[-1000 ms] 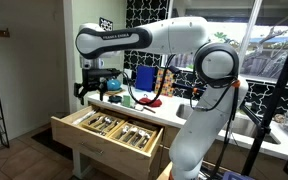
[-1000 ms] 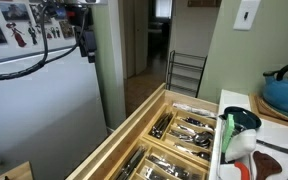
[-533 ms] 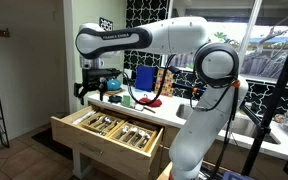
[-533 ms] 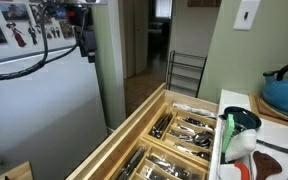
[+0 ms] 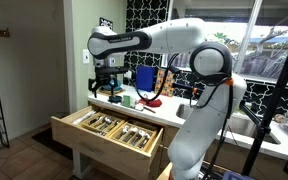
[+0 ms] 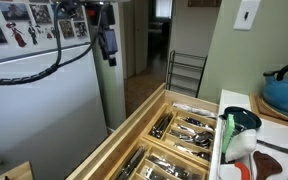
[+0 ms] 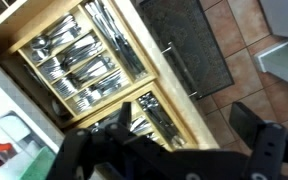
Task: Take the sponges out of the tray then put the tray in the drawer
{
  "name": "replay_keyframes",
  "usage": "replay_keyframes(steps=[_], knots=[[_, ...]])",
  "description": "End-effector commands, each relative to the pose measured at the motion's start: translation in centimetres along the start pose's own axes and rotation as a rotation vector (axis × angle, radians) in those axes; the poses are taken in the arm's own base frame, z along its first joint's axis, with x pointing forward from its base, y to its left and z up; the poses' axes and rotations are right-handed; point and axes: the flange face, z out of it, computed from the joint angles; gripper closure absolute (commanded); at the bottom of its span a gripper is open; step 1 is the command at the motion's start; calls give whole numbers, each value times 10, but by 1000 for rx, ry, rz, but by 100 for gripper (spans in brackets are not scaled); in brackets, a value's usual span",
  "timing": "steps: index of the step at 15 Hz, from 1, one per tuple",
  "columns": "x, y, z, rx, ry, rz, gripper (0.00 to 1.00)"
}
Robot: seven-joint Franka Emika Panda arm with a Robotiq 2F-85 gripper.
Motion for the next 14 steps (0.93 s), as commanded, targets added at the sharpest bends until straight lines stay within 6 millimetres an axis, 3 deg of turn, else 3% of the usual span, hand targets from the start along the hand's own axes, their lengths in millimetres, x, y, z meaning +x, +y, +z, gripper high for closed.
replay_keyframes(steps=[1,5,6,8,12,14], knots=[[50,72,13,-39,23,82,0],[104,144,30,-53,100,92,0],[82,128,22,-40,82,99,0],[98,148,31,-39,91,108,0],[103,143,31,-39,94,100,0],[114,152,52,-86,24,52,0]])
